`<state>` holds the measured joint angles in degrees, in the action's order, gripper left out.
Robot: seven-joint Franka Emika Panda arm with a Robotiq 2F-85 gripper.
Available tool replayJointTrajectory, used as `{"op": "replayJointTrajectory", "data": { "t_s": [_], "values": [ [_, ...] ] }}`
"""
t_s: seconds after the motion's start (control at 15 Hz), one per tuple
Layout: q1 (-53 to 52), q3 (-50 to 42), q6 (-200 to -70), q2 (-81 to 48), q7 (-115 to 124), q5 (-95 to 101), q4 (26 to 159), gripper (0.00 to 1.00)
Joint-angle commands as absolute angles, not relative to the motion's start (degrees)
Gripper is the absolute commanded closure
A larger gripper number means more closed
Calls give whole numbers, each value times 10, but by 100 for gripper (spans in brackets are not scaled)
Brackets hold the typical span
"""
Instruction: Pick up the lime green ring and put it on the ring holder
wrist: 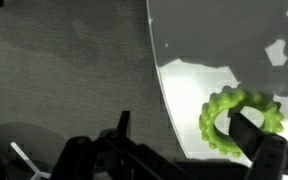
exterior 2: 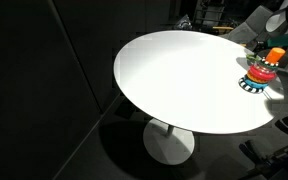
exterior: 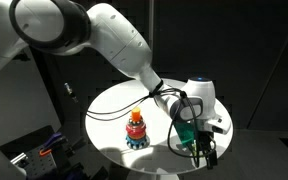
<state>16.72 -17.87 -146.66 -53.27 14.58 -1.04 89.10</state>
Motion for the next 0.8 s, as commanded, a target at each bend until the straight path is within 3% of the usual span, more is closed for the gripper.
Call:
{"op": "replayJointTrajectory", "data": {
  "t_s": [0.0,0.73],
  "values": [
    [170,-180,-1463,-544,148,-14,873,0],
    [169,-178,-1461,-537,141,-12,885,0]
  ]
}}
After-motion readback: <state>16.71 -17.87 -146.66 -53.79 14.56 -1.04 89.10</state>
